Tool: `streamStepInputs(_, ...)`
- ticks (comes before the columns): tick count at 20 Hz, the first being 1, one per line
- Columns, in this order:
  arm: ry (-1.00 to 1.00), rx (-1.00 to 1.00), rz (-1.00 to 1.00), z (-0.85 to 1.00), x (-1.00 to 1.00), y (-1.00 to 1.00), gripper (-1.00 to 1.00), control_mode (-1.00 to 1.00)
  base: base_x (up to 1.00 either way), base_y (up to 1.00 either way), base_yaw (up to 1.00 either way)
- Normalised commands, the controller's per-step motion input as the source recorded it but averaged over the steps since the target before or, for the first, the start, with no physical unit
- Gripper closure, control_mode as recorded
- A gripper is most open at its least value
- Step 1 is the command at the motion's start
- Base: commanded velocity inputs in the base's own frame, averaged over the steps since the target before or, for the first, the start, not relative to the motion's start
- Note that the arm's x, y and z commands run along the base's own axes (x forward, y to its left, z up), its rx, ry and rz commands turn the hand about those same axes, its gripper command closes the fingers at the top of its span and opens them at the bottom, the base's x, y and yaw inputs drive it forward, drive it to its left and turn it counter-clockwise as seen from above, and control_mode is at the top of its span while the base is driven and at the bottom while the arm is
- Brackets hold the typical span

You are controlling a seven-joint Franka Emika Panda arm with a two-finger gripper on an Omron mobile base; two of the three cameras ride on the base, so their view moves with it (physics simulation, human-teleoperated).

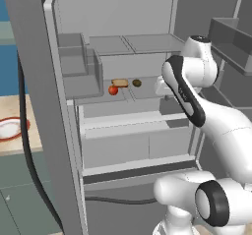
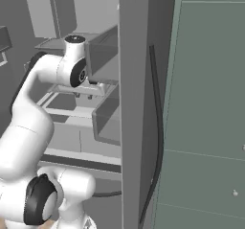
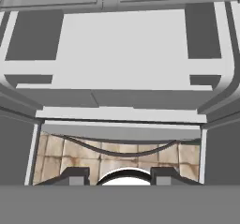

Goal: Pick the apple and kiwi from the fridge and place them on the plate next to the blender to make a fruit smoothie.

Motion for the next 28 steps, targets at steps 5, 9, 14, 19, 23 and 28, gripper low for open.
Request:
streamStepInputs(5, -0.16, -0.03, 0.00, 0.00, -0.28, 0.23, -1.00, -1.00, 0.00, 0.00, 0.00)
streamStepInputs(9, -0.41, -0.23, -0.11, -0.04, -0.34, 1.00, -1.00, -1.00, 0.00, 0.00, 0.00)
streamStepInputs(14, -0.26, 0.00, -0.06, -0.11, 0.16, 0.57, -1.00, -1.00, 0.00, 0.00, 0.00)
streamStepInputs(19, -0.09, 0.01, 0.00, -0.05, 0.16, 0.13, -1.00, -1.00, 0.00, 0.00, 0.00)
streamStepInputs(23, -0.04, 0.01, 0.00, 0.00, 0.61, 0.14, -1.00, -1.00, 0.00, 0.00, 0.00)
streamStepInputs(28, 0.00, 0.00, 0.00, 0.01, 0.77, 0.40, -1.00, -1.00, 0.00, 0.00, 0.00)
